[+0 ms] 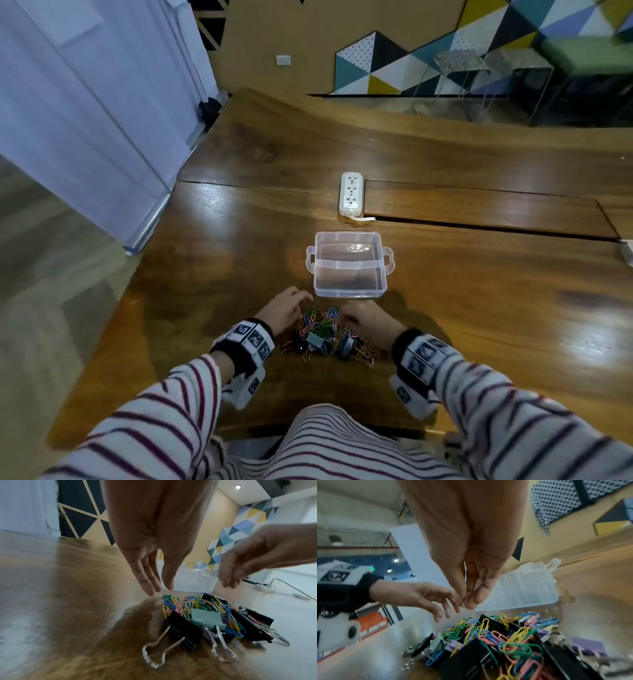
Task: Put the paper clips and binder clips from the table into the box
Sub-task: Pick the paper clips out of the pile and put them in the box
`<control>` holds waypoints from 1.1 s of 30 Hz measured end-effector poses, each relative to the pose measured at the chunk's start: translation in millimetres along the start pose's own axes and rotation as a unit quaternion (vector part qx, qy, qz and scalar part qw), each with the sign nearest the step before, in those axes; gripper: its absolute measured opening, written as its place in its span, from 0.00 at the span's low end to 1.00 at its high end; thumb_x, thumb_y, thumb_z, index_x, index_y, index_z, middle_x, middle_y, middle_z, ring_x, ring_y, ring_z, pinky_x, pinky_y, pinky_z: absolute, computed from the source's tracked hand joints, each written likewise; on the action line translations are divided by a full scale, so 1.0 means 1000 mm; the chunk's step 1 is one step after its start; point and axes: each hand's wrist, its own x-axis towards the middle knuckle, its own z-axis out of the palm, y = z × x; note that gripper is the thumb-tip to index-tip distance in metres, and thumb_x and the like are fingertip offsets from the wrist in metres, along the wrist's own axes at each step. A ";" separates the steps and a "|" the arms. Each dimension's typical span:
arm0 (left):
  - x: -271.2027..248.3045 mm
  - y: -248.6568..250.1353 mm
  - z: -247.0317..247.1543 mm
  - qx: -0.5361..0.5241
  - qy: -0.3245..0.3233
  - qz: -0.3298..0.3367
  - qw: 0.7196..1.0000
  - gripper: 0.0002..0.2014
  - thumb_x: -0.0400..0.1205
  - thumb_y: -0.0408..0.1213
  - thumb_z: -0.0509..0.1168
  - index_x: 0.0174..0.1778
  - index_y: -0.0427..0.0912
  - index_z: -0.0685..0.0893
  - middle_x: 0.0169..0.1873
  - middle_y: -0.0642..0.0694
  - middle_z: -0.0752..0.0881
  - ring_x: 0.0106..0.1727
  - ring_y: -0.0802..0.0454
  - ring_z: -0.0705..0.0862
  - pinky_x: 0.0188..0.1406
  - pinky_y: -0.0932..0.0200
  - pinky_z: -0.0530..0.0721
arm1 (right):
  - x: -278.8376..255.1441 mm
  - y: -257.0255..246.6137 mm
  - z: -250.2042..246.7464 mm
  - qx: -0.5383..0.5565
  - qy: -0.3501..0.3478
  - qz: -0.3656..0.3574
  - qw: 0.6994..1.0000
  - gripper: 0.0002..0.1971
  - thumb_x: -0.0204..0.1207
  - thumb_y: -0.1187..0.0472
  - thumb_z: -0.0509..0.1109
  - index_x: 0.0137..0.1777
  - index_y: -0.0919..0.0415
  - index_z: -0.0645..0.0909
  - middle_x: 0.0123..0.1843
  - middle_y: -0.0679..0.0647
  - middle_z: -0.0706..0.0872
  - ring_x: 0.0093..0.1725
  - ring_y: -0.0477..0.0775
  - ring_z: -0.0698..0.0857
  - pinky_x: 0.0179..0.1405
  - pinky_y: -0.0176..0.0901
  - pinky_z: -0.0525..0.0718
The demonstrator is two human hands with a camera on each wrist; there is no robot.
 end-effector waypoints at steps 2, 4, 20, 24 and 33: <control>0.004 -0.001 0.000 0.030 -0.010 -0.002 0.999 0.25 0.78 0.25 0.64 0.70 0.47 0.73 0.65 0.46 0.74 0.59 0.51 0.79 0.64 0.57 0.80 | 0.013 -0.001 0.003 -0.040 0.015 0.002 0.999 0.10 0.79 0.65 0.62 0.58 0.62 0.78 0.59 0.58 0.82 0.58 0.56 0.80 0.63 0.49 0.80; 0.006 0.000 0.001 0.052 -0.023 -0.003 0.998 0.28 0.76 0.25 0.66 0.71 0.49 0.72 0.64 0.46 0.72 0.60 0.50 0.78 0.64 0.54 0.81 | 0.023 -0.008 0.007 -0.086 -0.006 -0.023 0.996 0.16 0.77 0.66 0.64 0.65 0.61 0.75 0.66 0.58 0.77 0.66 0.57 0.75 0.68 0.49 0.76; 0.020 -0.004 -0.008 0.036 -0.067 -0.003 0.997 0.06 0.77 0.32 0.68 0.48 0.37 0.81 0.52 0.40 0.85 0.51 0.49 0.81 0.51 0.56 0.78 | 0.037 0.013 -0.006 0.116 0.013 0.056 0.992 0.02 0.71 0.66 0.72 0.41 0.59 0.84 0.44 0.53 0.86 0.46 0.49 0.83 0.52 0.39 0.79; 0.016 -0.013 -0.015 -0.046 -0.041 -0.020 0.998 0.07 0.76 0.33 0.70 0.47 0.37 0.83 0.46 0.46 0.84 0.48 0.55 0.78 0.43 0.69 0.74 | 0.031 0.019 -0.013 0.202 0.006 0.090 0.975 0.09 0.71 0.65 0.73 0.35 0.50 0.81 0.39 0.49 0.87 0.44 0.47 0.87 0.50 0.39 0.84; 0.012 -0.014 -0.007 -0.029 -0.072 -0.006 0.997 0.06 0.77 0.34 0.68 0.48 0.38 0.81 0.45 0.46 0.84 0.48 0.55 0.80 0.47 0.64 0.77 | 0.055 0.024 -0.039 0.245 0.158 0.152 0.944 0.08 0.71 0.69 0.72 0.34 0.57 0.82 0.36 0.53 0.85 0.39 0.48 0.80 0.36 0.30 0.78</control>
